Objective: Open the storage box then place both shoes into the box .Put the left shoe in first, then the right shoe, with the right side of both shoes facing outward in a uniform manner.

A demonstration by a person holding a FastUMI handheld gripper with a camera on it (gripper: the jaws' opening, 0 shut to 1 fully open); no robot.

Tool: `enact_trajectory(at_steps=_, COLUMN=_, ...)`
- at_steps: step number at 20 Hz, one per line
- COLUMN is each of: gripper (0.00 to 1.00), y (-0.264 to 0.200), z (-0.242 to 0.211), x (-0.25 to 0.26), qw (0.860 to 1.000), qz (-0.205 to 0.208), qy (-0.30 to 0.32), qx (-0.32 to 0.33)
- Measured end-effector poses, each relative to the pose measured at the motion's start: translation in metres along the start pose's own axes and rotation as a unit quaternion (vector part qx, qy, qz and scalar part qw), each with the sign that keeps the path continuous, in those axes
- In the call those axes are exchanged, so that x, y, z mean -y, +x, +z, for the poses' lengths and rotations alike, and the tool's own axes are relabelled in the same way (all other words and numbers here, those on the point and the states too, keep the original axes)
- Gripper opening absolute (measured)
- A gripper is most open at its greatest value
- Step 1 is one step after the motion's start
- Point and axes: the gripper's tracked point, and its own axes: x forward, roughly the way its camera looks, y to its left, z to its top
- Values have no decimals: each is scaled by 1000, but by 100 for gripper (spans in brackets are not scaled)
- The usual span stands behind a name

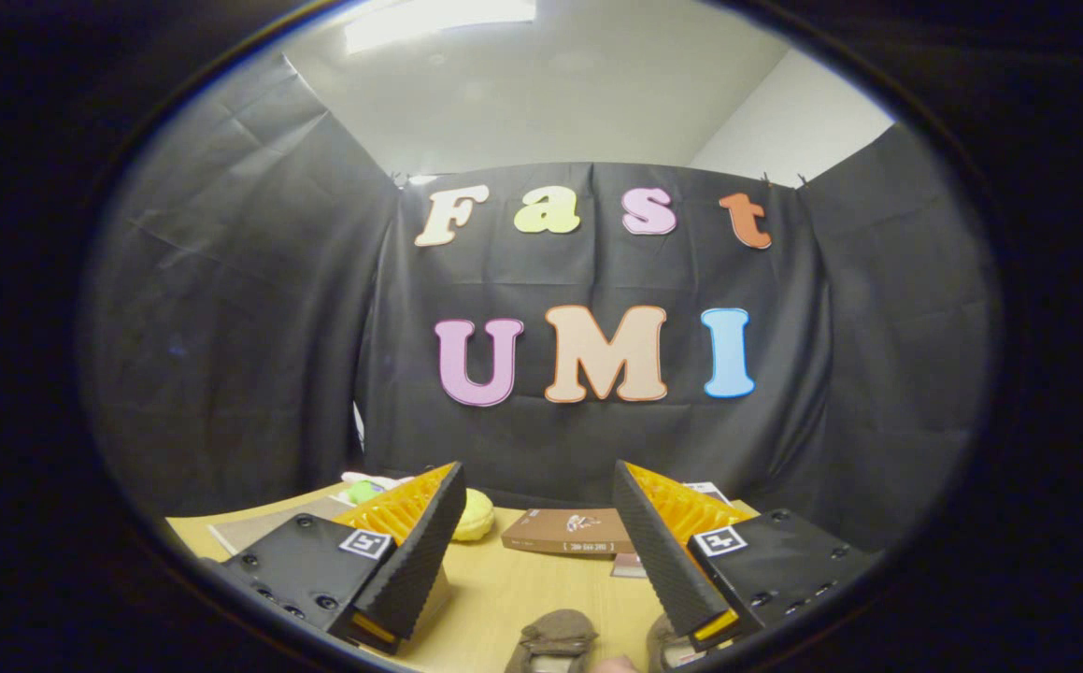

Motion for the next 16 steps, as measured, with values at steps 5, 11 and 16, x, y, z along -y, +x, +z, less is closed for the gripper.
enact_trajectory(at_steps=5, gripper=100, y=-2, z=-1, x=-16, qw=997, qz=43, qy=60, qx=-2)
enact_trajectory(at_steps=11, gripper=100, y=1, z=-46, x=-41, qw=981, qz=90, qy=153, qx=-80)
enact_trajectory(at_steps=16, gripper=100, y=-4, z=-82, x=-69, qw=950, qz=130, qy=244, qx=-148)
